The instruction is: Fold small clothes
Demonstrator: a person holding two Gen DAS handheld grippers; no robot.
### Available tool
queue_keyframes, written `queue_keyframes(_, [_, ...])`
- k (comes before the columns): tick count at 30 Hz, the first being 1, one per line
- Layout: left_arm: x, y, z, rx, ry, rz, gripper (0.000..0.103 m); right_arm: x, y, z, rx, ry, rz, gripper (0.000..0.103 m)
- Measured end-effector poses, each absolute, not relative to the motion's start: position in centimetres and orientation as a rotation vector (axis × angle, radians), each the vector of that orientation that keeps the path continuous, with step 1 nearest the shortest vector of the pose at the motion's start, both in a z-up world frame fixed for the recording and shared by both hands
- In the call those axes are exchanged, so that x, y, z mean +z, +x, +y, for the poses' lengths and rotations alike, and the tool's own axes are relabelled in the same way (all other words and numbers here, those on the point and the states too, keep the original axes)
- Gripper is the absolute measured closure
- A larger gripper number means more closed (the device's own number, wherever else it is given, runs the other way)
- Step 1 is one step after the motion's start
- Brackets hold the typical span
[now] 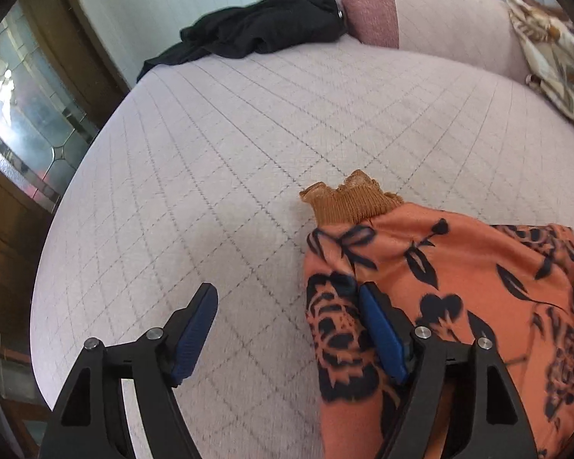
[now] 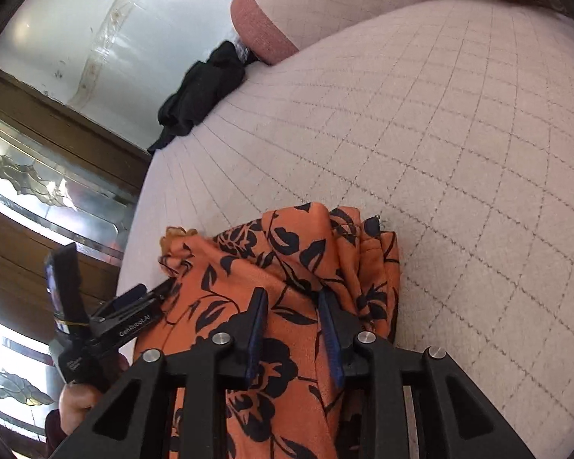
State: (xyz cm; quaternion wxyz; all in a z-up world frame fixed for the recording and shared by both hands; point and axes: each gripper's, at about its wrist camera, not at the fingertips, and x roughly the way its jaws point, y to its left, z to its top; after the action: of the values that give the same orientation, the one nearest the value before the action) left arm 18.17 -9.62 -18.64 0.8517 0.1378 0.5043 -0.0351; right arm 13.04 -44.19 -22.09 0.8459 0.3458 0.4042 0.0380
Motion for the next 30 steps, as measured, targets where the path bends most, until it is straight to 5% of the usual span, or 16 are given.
queue_keyframes(8, [-14.8,7.3,-8.6,-0.183,0.351,0.916,0.026,-18.8,7.2,-41.0,0.144,0.549,0.753,0.07])
queue_keyframes(15, [-17.3,-0.5,-9.4,-0.197,0.597,0.817,0.026,-22.6,2.5,-39.2,0.151,0.519,0.927,0.07])
queue_keyframes(30, [-17.3,-2.6,-8.1,-0.163,0.576,0.844,0.026,-22.3,0.2,-36.7,0.28,0.503,0.912,0.069])
